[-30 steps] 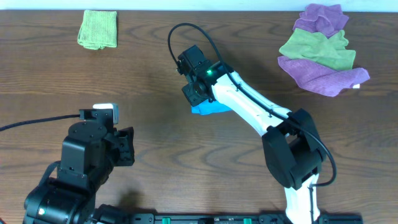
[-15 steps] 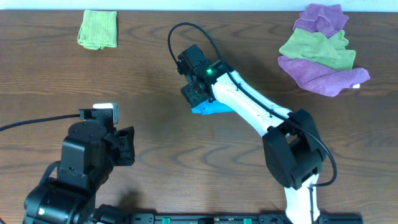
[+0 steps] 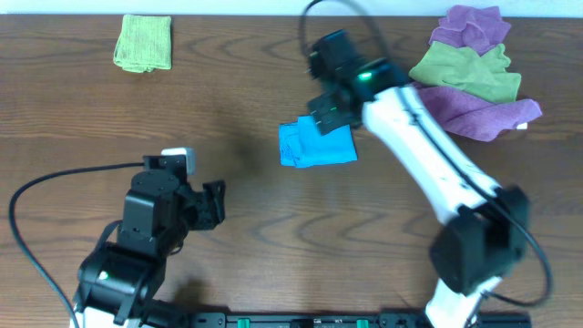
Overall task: Fold the cloth
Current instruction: 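Grasp the folded blue cloth's left edge with the left gripper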
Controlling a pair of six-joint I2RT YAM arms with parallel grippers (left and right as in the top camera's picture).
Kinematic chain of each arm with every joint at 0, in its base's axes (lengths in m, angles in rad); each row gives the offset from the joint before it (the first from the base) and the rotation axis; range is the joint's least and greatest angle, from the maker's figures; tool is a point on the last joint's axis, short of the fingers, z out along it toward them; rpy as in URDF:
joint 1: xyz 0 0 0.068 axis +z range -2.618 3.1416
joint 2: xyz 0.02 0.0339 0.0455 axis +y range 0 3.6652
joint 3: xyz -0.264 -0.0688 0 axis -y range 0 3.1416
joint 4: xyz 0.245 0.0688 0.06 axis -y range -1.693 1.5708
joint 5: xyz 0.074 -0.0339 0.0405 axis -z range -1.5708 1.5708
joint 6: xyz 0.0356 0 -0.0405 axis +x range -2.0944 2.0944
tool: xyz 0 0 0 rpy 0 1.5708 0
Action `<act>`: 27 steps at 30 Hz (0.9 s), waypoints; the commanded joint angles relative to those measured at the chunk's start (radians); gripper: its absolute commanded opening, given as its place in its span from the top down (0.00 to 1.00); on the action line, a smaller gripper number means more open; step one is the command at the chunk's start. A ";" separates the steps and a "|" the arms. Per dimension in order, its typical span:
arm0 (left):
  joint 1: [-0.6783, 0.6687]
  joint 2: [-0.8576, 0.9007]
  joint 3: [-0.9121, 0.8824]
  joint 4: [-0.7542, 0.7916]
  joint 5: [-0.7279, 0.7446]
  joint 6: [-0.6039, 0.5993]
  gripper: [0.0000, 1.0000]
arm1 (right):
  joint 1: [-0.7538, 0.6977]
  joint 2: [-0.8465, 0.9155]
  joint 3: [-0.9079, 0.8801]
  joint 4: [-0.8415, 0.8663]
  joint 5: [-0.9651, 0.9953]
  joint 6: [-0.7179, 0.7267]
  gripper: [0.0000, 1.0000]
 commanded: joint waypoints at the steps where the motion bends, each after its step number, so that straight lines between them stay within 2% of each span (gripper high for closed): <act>1: 0.004 0.045 -0.038 0.088 0.061 -0.015 0.30 | -0.042 -0.107 0.023 -0.034 0.017 -0.011 0.25; 7: 0.004 0.284 -0.065 0.333 0.227 -0.067 0.24 | -0.103 -0.278 0.021 -0.111 0.017 -0.032 0.22; 9: 0.003 0.387 -0.065 0.425 0.292 -0.075 0.17 | -0.124 -0.320 0.020 -0.136 0.017 -0.036 0.21; 12: 0.003 0.563 -0.065 0.591 0.400 -0.143 0.12 | -0.167 -0.375 0.020 -0.179 0.016 -0.043 0.21; 14: 0.003 0.668 -0.065 0.703 0.462 -0.192 0.02 | -0.195 -0.400 0.020 -0.207 0.013 -0.048 0.20; 19: 0.003 0.813 -0.065 0.855 0.519 -0.249 0.05 | -0.244 -0.443 0.020 -0.258 0.000 -0.057 0.19; 27: 0.003 0.941 -0.064 0.985 0.547 -0.321 0.05 | -0.291 -0.461 0.019 -0.261 -0.051 -0.079 0.17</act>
